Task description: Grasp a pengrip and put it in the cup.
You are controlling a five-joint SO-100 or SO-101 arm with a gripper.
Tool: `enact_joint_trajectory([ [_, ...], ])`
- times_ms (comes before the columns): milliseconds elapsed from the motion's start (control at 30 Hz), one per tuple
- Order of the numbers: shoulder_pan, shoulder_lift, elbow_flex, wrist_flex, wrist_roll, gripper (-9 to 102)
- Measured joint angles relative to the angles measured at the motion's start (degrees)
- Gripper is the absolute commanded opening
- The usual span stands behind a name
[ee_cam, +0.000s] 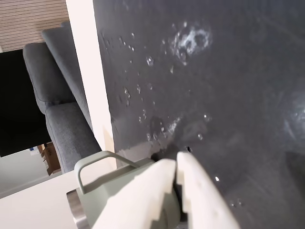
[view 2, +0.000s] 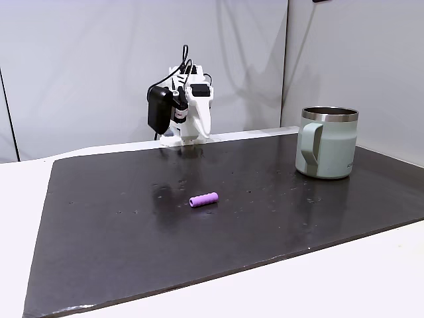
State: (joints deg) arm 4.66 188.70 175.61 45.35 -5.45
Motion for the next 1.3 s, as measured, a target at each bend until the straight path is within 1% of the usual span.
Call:
enact_joint_trajectory([
  [100,-0.2,-6.4,-5.1,0.5,-1.0,1],
  [333,2.8,-37.3,-29.3,0.8,-0.4,2],
  [433,4.7,-51.7,-42.9,4.0,0.6,7],
  [500,6.7,-60.8,-52.4,6.2,1.3,13],
  [633,7.6,-75.3,-69.6,10.2,1.9,24],
  [733,7.5,-83.1,-79.5,12.8,2.0,26],
  [1000,7.4,-103.0,-98.3,18.4,2.0,26],
  [1300,7.3,-121.6,-111.8,22.0,2.0,26],
])
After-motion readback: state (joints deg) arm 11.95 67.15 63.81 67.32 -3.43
